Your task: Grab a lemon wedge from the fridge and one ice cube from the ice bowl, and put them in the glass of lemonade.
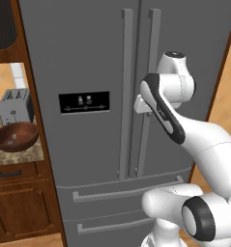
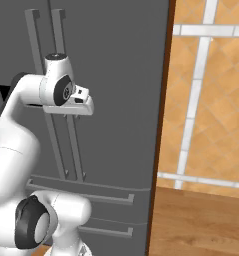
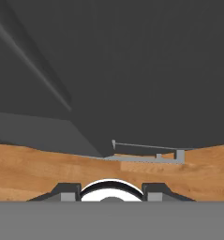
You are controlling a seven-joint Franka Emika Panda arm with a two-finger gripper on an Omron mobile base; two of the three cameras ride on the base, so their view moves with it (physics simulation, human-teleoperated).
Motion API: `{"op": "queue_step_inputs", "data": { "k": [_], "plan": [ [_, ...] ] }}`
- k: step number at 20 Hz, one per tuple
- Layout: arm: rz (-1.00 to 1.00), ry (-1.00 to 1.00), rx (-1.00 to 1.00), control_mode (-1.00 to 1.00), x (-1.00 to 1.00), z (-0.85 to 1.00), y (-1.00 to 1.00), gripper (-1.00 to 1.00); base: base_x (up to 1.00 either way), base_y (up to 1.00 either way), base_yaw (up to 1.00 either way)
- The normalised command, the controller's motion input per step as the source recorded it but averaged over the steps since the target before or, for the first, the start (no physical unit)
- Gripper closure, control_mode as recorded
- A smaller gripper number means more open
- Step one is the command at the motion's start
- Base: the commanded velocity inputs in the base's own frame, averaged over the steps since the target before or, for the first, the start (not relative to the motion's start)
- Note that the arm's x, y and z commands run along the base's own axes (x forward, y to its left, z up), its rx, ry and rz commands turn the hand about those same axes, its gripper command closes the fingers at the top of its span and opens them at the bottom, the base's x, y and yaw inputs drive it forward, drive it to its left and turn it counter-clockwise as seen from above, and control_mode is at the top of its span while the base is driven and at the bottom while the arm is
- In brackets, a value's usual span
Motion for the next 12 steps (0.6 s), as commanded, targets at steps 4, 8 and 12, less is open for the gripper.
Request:
{"op": "queue_step_inputs", "data": {
  "k": [4, 8, 12],
  "plan": [
    [0.0, 0.0, 0.0, -1.0, 0.0, -0.01, 0.0, -1.0, 0.0, 0.0, 0.0],
    [0.0, -0.01, 0.0, -1.0, -0.1, 0.0, 0.0, -1.0, 0.0, 0.0, 0.0],
    [0.0, -0.01, 0.0, -1.0, -0.6, -0.09, 0.0, -1.0, 0.0, 0.0, 0.0]
  ]
}}
